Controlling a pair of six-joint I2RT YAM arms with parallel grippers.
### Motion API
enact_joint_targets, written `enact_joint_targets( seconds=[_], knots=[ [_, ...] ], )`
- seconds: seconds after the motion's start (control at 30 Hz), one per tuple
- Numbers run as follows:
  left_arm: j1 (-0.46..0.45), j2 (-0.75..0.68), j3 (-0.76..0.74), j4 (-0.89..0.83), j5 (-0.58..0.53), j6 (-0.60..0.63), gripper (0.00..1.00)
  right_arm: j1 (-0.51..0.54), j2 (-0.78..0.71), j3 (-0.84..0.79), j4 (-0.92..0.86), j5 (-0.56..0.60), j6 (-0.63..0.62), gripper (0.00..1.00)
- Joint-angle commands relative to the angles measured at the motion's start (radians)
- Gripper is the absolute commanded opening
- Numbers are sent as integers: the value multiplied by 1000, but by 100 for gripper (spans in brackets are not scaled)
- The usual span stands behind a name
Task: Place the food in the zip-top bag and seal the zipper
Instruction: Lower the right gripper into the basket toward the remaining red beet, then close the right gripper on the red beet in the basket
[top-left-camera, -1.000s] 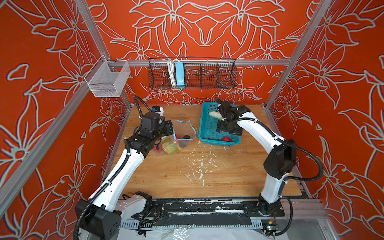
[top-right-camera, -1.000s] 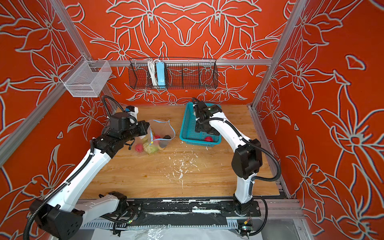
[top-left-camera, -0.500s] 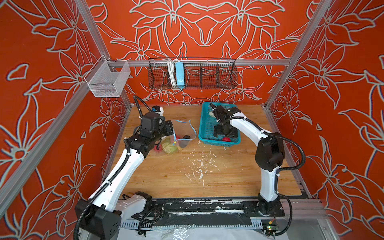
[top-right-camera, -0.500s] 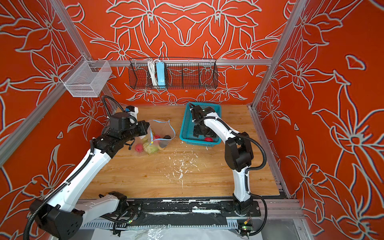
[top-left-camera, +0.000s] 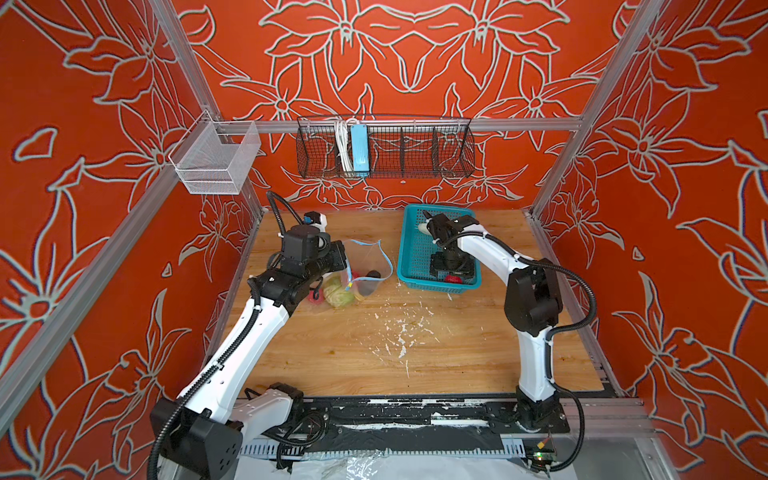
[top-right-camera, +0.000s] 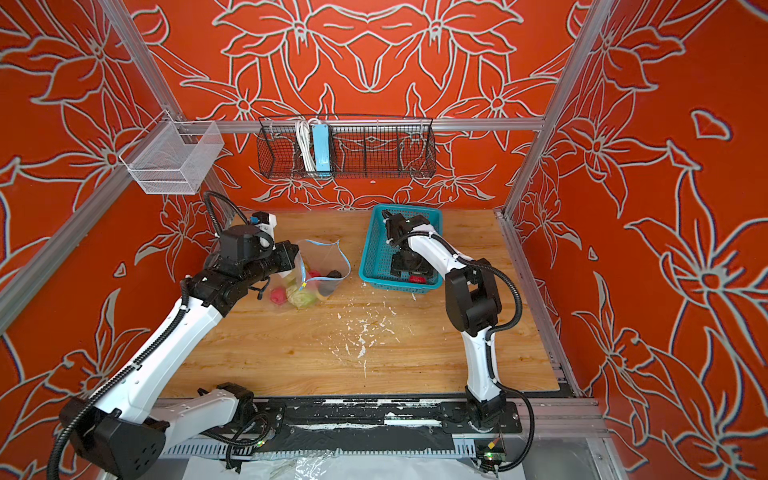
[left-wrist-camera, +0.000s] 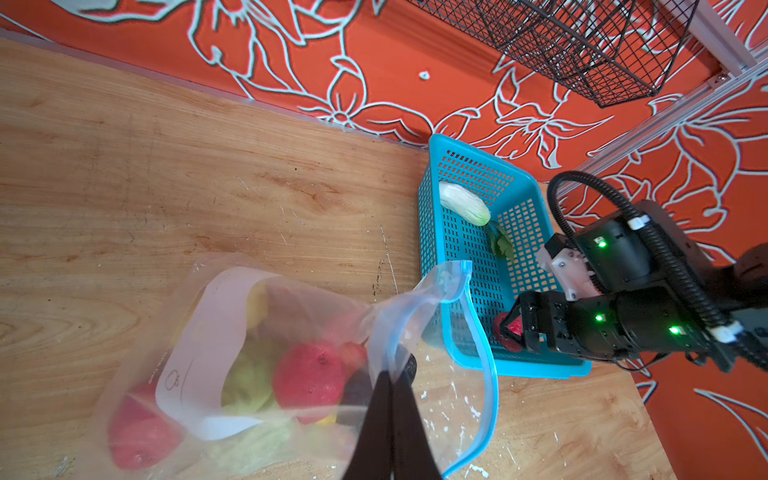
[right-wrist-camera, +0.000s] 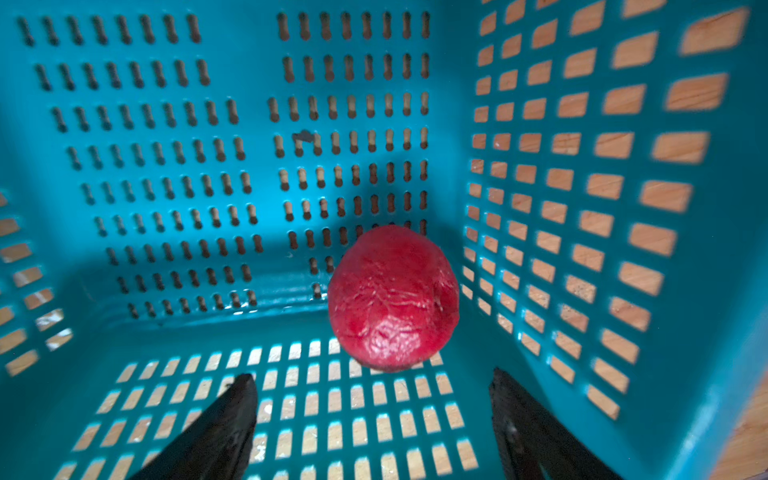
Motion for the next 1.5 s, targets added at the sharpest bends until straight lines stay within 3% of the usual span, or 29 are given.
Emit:
enact_joint_targets(
  seconds=[0.0,0.23,0.57,0.83,1.1,1.47],
  knots=[
    [6,-15,-6,20,-7,6,0,-8,24,22,-15,-8,-1,88],
    [6,-16,-5,17,-13,7,0,-12,50,13,-4,-3,3,85],
    [6,-20,-5,17,-20,9,0,-18,70,-4,19,-20,9,71],
    [6,-18,-6,17,-21,9,0,-22,77,-20,34,-30,14,67],
    [6,-18,-6,15,-28,12,0,-26,59,-34,44,-47,2,50],
    [6,-14,-10,16,-36,15,0,-25,-34,-73,73,-62,-12,48]
  ],
)
